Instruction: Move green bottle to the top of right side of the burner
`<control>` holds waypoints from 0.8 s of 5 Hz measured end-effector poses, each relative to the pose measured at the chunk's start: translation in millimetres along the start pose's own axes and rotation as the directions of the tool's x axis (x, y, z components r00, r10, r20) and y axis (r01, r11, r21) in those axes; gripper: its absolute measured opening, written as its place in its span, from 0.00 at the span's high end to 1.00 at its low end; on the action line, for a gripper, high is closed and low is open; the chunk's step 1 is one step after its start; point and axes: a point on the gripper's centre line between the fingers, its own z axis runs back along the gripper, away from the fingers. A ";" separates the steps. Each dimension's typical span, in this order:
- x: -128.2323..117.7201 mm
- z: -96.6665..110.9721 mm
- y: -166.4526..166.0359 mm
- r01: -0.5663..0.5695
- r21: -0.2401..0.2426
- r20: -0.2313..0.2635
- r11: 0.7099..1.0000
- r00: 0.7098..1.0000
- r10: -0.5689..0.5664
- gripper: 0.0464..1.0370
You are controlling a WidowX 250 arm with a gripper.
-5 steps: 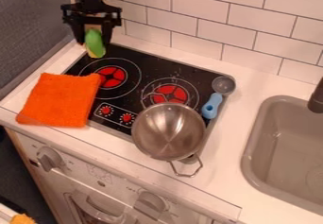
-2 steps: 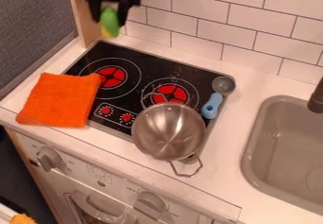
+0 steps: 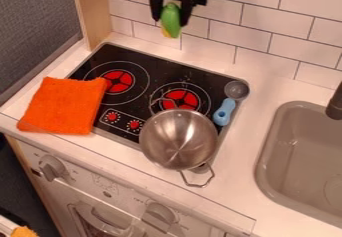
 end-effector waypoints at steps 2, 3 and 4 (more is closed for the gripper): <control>-40.5 -43.1 -35.4 0.013 -0.083 -0.087 0.996 0.996 -0.021 0.37; -54.3 -42.8 -43.0 0.006 -0.096 -0.060 0.995 0.998 -0.012 0.37; -57.6 -44.5 -47.9 0.012 -0.112 -0.049 0.994 0.999 -0.018 0.37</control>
